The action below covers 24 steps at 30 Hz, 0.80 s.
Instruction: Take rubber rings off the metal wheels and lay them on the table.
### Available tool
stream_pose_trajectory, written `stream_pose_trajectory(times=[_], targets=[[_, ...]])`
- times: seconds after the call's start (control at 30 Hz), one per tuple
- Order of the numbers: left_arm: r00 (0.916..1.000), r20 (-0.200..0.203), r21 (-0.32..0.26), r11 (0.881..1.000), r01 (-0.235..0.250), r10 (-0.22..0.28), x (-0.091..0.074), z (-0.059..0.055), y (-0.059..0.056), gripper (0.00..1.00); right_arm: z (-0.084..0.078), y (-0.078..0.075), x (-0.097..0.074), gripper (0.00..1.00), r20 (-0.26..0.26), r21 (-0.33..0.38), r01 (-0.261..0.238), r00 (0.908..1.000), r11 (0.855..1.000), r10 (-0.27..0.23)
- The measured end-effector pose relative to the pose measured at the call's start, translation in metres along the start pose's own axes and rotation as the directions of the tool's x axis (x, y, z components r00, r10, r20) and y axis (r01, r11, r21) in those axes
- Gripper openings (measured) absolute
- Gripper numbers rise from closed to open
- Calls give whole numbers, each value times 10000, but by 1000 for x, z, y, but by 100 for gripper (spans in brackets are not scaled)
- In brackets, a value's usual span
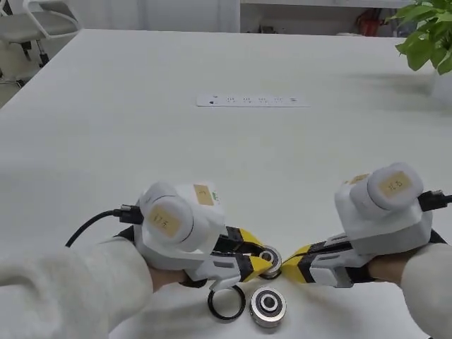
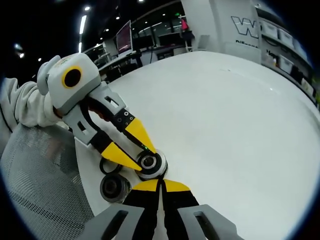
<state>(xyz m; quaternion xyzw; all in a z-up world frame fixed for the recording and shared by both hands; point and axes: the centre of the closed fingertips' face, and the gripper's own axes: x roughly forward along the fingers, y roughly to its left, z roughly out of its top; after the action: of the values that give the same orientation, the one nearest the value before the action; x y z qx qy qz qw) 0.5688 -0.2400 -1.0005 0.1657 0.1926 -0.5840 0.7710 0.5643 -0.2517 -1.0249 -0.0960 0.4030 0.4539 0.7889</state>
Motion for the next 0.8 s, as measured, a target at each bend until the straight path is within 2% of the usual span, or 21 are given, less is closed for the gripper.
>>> stream_pose_trajectory(times=[0.1, 0.13, 0.17, 0.23, 0.43, 0.53, 0.63, 0.7, 0.8], targets=[[10000, 3, -9, 10000, -6, 6, 0, 0, 0, 14, 0, 0, 0, 0, 12, 142, 80, 10000, 9999, -80], [10000, 6, -11, 10000, -6, 6, 0, 0, 0, 14, -1, 0, 0, 0, 79, 844, 129, 9999, 9964, -136], [10000, 8, -9, 10000, -5, 5, 0, 0, 0, 14, -1, 0, -1, 0, 130, 1182, 141, 9998, 9929, -157], [10000, 12, 28, 10000, 16, -16, 0, 0, -1, 14, -2, 1, -1, 0, 60, 1130, 99, 9999, 9935, -107], [10000, 2, 119, 9999, 29, -29, 1, 0, -2, 14, -3, -2, -2, 0, 11, 1918, 66, 10000, 9814, -70], [10000, -1, 156, 9999, 57, -57, 1, 0, -2, 14, -2, -3, -5, 0, 193, 2745, -106, 9998, 9615, 55], [10000, -2, 159, 9999, 61, -61, 1, 0, -2, 14, 1, -4, -8, 0, 442, 3145, -233, 9990, 9490, 99], [10000, -2, 156, 9999, 55, -55, 1, 0, -2, 14, 5, -4, -10, 0, 711, 3558, -439, 9973, 9335, 198], [10000, -5, 160, 9999, 50, -50, 1, 0, -2, 14, 7, -1, -12, 0, 922, 3700, -614, 9953, 9270, 291]])
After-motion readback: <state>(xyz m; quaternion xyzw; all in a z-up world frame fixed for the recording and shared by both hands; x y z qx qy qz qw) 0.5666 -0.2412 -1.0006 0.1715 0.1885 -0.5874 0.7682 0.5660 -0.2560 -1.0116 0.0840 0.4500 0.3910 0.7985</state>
